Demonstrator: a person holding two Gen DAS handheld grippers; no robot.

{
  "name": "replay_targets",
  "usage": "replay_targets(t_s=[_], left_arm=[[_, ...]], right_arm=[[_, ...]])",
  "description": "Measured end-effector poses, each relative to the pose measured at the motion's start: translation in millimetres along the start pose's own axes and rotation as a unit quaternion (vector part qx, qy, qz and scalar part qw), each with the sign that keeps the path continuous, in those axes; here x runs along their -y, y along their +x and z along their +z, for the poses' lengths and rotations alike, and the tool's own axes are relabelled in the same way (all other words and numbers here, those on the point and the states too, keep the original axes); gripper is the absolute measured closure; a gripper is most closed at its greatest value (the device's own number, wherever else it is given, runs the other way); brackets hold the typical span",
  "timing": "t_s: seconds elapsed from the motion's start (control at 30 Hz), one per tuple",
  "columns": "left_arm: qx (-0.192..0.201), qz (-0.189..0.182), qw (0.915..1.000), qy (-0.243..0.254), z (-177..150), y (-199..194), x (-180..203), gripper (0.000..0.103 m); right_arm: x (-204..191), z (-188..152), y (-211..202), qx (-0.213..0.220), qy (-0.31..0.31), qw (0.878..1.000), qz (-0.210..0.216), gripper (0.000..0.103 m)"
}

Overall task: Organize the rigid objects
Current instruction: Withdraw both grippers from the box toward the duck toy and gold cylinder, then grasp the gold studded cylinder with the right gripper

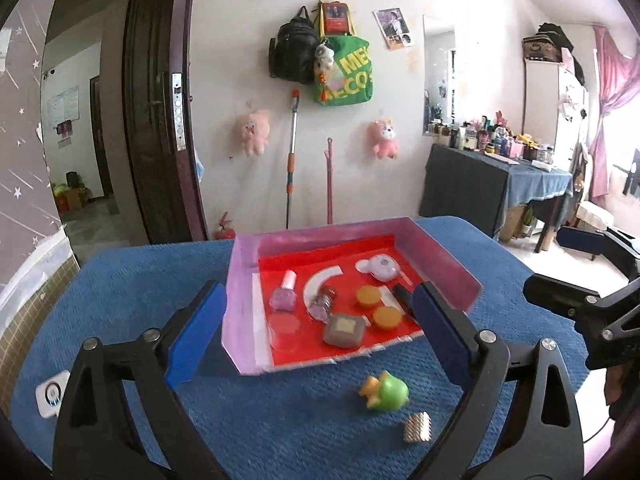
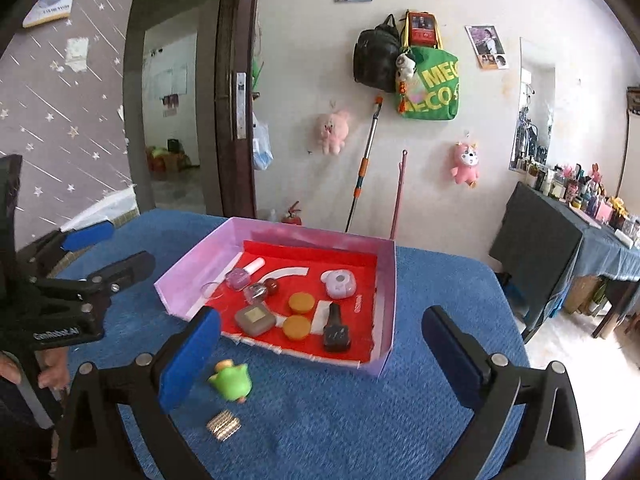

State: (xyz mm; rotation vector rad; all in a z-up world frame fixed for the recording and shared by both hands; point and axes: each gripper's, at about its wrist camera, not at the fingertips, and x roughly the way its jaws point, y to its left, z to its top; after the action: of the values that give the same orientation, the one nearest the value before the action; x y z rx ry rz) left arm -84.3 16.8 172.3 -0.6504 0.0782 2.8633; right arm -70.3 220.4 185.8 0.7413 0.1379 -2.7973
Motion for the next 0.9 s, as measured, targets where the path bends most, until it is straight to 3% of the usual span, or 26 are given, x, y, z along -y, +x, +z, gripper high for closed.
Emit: replay_targets(t_s=[0.33,0.63,0.9], left_arm=[[-0.025,0.001,0.9997,-0.004,-53.0,-16.1,15.3,0.008],[-0.084,0.001,0.9961,-0.026,-94.2,6.2,18.1,0.008],[-0.127,0.001,0.9911,-0.04,-115.3,27.7,15.2,0.008]], right_arm=[[4.2,-61.2,-19.1,-0.004,0.05,0.999,-0.01,0.0],[8.1,-108.1,10.9,-0.047,0.069,0.996,-0.03,0.0],[11.2,-125.1,33.6,-0.079,0.078,0.994,-0.025,0.0]])
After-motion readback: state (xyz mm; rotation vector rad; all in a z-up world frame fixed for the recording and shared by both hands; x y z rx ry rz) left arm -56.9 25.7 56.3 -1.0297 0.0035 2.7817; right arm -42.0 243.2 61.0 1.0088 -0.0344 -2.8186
